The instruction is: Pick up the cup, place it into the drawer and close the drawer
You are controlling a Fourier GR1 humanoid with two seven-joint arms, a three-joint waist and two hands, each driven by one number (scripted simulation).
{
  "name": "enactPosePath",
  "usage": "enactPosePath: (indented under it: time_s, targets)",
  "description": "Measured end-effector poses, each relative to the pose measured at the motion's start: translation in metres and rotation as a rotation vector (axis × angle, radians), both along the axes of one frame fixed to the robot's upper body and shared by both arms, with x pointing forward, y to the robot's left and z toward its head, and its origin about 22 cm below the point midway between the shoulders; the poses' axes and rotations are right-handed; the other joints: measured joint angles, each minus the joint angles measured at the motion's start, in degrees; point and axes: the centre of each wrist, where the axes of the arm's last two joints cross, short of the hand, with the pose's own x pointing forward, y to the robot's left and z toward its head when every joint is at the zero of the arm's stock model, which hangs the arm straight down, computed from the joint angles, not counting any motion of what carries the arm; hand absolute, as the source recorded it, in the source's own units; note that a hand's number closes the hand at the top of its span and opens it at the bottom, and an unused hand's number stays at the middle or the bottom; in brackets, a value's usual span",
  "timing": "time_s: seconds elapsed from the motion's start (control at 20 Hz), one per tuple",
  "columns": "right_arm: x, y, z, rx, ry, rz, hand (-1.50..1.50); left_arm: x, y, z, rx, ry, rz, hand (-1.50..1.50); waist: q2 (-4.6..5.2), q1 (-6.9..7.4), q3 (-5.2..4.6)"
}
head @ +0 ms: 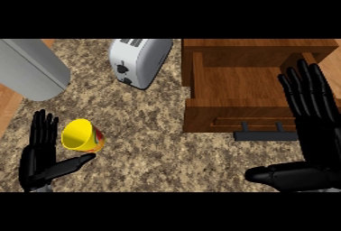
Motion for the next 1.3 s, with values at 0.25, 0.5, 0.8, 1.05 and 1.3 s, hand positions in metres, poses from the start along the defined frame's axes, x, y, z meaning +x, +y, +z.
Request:
enactPosePath:
  time_s: [0.25, 0.5, 0.8, 1.05, 1.3]
  targets:
    - [-0.004, -0.003, 0.005, -0.001, 0.003, 0.001, -1.50, 0.004, 0.006, -0.017, -0.001, 0.009, 0.010, -1.50, 0.00, -0.06, 0.01]
    - [-0.004, -0.007, 0.011, -0.003, 0.002, 0.005, -1.50, 0.005, 0.003, -0.045, -0.008, 0.017, 0.030, -1.50, 0.00, -0.09, -0.01]
    - [-0.007, -0.006, 0.006, -0.008, 0.010, 0.005, -1.50, 0.004, 0.014, -0.063, -0.006, 0.025, 0.052, -1.50, 0.01, -0.10, -0.01]
    - [-0.007, 0.002, 0.018, -0.003, 0.010, 0.013, -1.50, 0.010, 0.023, -0.079, -0.013, 0.029, 0.048, -1.50, 0.03, -0.19, -0.01]
    - [-0.008, -0.008, 0.013, -0.001, 0.007, 0.015, -1.50, 0.014, 0.021, -0.086, -0.017, 0.019, 0.032, -1.50, 0.03, -0.20, -0.01]
